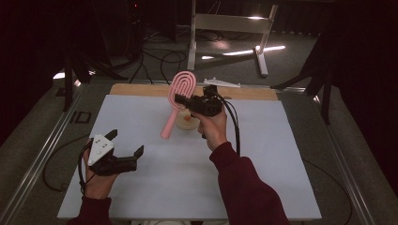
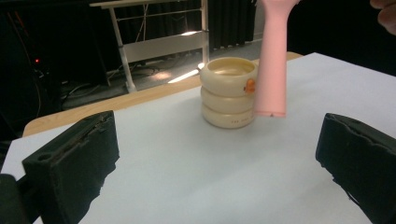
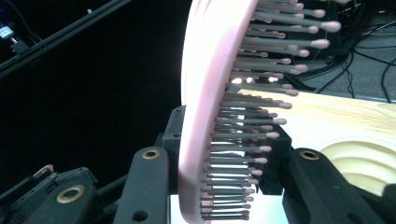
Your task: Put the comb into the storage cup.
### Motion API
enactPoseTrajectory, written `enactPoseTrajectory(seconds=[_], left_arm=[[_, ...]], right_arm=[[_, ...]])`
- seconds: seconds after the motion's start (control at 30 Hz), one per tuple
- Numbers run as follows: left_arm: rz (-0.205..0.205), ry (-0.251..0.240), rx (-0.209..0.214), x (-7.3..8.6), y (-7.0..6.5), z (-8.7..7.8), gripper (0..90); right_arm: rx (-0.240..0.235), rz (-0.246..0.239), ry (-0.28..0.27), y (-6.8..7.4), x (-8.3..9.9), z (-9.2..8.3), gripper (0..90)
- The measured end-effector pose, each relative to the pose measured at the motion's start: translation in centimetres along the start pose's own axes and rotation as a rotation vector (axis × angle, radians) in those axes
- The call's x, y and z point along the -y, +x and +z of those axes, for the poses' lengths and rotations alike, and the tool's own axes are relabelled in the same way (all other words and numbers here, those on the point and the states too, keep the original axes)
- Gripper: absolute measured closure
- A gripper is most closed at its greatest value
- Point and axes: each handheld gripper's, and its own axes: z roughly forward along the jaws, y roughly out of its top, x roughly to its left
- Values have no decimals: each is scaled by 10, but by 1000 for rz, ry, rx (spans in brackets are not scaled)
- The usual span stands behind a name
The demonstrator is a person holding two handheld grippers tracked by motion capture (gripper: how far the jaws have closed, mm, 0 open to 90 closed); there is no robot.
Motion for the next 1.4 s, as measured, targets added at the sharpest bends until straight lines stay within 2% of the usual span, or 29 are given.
enactPoseTrajectory(seconds=[0.33,0.43,0.83,1.4], left_arm=[[-9,6,-3,6,4,0,0],[-24,-2,-1,6,6,-1,1],[-32,2,-11,8,8,-2,1],[-39,-7,-15,7,10,-7,1]], right_arm=[[15,5,-17,-8,-4,0,643],[22,0,-27,-11,-6,-1,642],[46,-35,-41,-15,-16,0,643],[109,-10,-79,-31,-25,10,643]])
